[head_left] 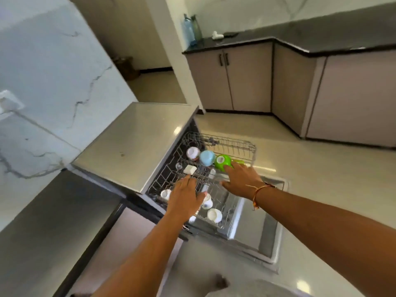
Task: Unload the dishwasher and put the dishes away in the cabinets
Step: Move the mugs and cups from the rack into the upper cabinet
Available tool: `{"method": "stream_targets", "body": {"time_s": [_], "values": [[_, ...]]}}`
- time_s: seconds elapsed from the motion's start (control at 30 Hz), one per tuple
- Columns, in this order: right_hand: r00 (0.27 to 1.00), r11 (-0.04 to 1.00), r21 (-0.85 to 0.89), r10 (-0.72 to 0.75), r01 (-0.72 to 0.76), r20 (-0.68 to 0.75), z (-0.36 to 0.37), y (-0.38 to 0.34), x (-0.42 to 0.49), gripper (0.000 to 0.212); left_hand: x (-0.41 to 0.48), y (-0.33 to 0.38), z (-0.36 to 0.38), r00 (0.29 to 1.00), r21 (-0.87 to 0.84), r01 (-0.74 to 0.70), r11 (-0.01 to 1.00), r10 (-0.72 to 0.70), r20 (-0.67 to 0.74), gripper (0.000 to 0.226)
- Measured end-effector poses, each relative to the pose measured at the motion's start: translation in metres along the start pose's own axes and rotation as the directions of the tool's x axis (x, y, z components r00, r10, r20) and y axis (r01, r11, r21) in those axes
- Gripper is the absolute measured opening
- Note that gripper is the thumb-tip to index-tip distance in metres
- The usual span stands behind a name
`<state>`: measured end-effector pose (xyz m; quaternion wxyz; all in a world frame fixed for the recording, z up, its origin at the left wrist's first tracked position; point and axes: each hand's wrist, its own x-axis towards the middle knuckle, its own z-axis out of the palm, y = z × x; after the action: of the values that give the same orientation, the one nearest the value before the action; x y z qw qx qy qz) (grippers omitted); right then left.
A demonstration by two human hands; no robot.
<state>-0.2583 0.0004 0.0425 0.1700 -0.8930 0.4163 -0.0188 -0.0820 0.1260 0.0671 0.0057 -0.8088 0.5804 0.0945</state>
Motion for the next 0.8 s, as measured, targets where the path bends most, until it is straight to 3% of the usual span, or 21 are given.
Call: {"method": "stream_targets", "body": {"time_s": [0.13,0.53,0.8], "values": [[0.996,0.991,0.101,0.083,-0.084,0.021,0.023,0.019,0.011,0.057,0.038,0.005,0.014,0.996,-0.024,-0.004,1.000,0.006,0.093,0.072],[0.932,0.925,0.230,0.236,-0.302,0.273,0.126,0.022,0.084,0.071,0.156,-0.076,0.106,0.911,-0.003,0.123,0.992,-0.111,0.397,0.072],[0.909,0.894,0.209,0.348,-0.395,0.229,0.165,0.040,0.171,0.069,0.272,-0.078,0.165,0.948,-0.197,0.076,0.978,-0.010,0.318,0.070]]}}
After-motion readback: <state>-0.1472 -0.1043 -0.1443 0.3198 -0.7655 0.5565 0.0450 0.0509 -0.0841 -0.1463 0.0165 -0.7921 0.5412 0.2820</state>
